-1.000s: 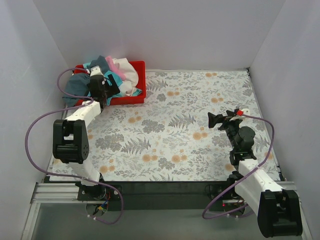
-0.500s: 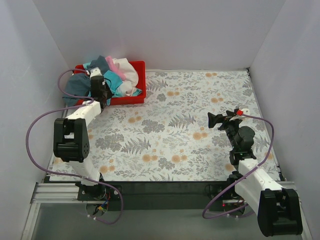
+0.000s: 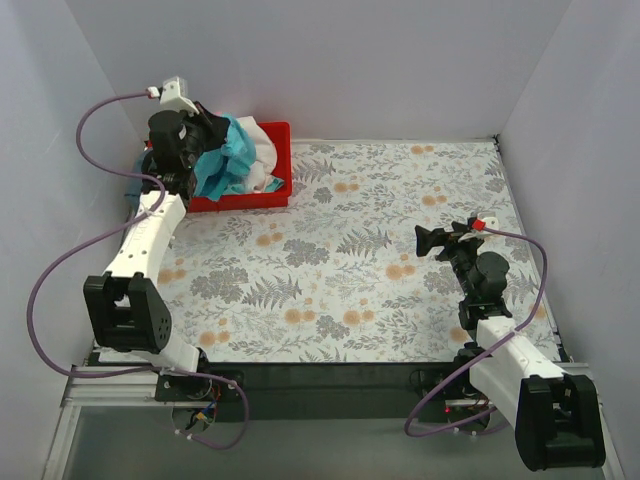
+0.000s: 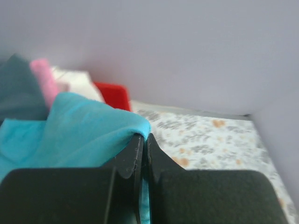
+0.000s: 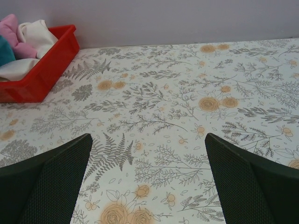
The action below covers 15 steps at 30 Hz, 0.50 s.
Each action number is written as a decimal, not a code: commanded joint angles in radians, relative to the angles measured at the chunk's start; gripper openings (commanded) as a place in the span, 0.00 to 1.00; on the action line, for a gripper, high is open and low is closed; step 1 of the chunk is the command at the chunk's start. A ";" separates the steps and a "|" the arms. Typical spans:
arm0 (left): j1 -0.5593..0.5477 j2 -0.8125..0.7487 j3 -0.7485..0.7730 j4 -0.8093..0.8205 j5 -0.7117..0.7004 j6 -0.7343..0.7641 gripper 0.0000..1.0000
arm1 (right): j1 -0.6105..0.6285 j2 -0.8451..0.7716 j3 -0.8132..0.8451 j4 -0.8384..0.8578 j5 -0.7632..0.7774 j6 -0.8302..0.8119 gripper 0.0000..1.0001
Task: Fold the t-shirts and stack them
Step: Grab the tshirt from the pile, then move the tshirt to the center of the board
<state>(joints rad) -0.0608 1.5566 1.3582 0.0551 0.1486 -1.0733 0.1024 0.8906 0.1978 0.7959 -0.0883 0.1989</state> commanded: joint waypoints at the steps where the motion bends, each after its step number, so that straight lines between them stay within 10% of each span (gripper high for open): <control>1: -0.040 -0.118 0.116 0.009 0.219 -0.027 0.00 | 0.002 0.010 0.005 0.063 -0.002 -0.006 0.98; 15: -0.204 -0.352 -0.048 0.083 0.427 -0.080 0.00 | 0.000 0.036 0.029 0.060 -0.068 0.005 0.98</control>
<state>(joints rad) -0.2272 1.2144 1.3663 0.0910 0.5148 -1.1213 0.1024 0.9428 0.1982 0.7963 -0.1352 0.1997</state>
